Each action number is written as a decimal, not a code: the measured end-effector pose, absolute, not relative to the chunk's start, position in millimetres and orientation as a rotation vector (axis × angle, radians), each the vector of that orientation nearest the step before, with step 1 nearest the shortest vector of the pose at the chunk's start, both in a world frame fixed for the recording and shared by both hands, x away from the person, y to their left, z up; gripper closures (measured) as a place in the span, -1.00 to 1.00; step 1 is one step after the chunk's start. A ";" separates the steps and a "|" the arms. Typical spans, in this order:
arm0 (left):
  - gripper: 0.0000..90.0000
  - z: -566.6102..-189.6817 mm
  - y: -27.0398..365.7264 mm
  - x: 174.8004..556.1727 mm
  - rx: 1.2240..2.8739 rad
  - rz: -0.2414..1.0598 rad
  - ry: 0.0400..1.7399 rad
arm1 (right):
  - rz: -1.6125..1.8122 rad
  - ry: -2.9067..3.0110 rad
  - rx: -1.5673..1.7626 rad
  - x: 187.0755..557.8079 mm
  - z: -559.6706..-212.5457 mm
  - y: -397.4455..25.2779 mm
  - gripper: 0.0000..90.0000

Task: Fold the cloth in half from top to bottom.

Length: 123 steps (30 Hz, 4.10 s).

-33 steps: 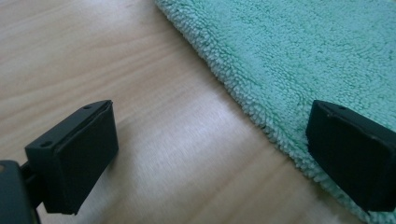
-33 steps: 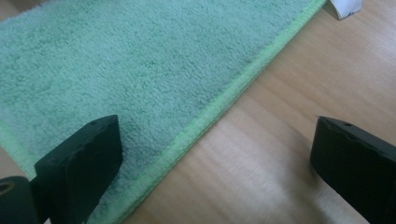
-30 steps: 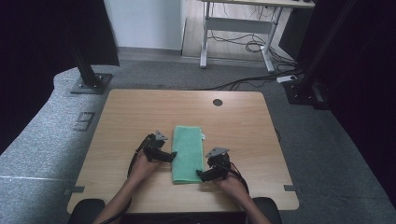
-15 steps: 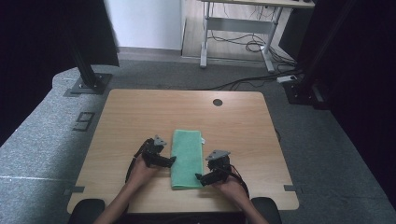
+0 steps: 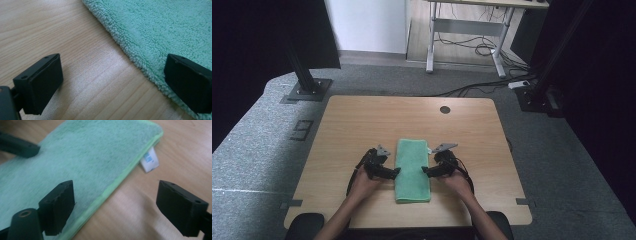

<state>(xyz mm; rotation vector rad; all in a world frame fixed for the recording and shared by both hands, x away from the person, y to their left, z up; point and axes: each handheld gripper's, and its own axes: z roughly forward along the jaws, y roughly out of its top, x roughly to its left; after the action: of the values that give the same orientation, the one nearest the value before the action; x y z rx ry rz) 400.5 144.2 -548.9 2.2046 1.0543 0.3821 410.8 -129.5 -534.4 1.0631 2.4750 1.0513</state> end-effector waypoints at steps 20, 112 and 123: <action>-0.94 -548.9 144.1 400.4 2.203 0.381 1.057 | 1.035 2.482 1.070 479.0 -521.7 -113.2 0.10; -0.94 -549.0 142.9 398.8 2.194 0.393 1.082 | 1.275 2.629 0.622 379.7 -454.7 -121.0 0.81; -0.95 -549.0 142.9 398.8 2.194 0.394 1.082 | 1.257 2.682 0.625 359.0 -472.9 -126.6 0.81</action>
<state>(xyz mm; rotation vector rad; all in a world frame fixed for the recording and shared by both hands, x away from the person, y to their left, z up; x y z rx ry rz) 398.8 142.9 -549.0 2.1945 1.0820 0.3936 359.0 -126.6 -472.9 0.6248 2.6824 1.2571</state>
